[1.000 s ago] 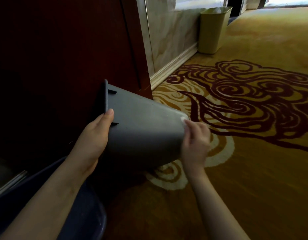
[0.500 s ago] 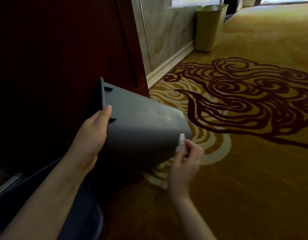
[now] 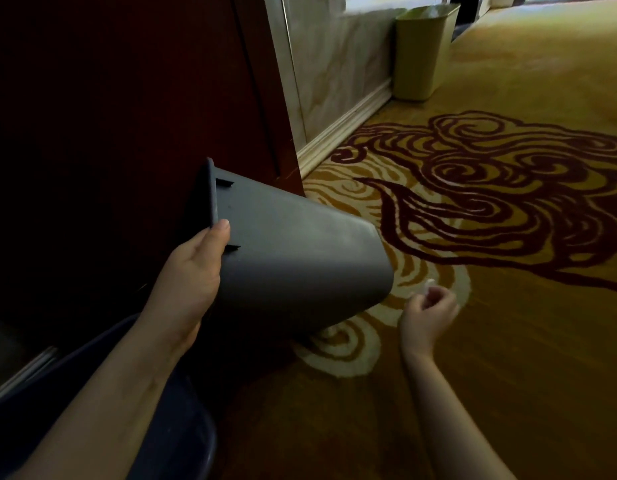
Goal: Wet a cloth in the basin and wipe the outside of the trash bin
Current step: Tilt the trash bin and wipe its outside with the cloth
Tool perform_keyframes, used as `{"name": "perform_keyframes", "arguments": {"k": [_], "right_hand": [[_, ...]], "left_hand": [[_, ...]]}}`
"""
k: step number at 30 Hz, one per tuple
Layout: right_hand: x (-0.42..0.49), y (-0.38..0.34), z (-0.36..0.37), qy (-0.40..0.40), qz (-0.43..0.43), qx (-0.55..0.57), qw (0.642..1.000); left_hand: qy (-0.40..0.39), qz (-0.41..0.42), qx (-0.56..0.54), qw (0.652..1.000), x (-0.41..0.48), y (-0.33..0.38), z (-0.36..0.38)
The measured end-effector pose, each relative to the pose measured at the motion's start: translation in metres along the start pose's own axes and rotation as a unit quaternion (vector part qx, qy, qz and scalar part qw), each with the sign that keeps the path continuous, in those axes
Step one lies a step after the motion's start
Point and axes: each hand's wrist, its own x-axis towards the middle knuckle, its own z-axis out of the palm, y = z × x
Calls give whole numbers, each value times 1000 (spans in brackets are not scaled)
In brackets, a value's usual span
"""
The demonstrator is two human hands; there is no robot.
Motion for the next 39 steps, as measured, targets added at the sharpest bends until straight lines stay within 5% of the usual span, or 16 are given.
{"name": "perform_keyframes", "arguments": {"k": [8, 11, 15, 17, 20, 29, 39], "right_hand": [[-91, -80, 28, -151, -349, -5, 925], [-72, -56, 23, -121, -303, -16, 945], [-17, -18, 1, -89, -32, -21, 995], [-3, -18, -7, -73, 13, -40, 996], [-16, -52, -6, -65, -70, -15, 995], [-137, -148, 32, -282, -290, 65, 912], [-162, -123, 35, -245, -362, 60, 897]], "left_hand": [[-21, 5, -4, 1000, -4, -1, 8], [-25, 4, -8, 1000, -7, -3, 5], [-27, 3, -15, 1000, -10, -6, -2], [-28, 10, -18, 999, -13, -5, -3], [-33, 32, -21, 999, -15, -6, -1], [-69, 101, -48, 991, -37, -23, 5], [-47, -13, -36, 998, -22, -8, -10]]}}
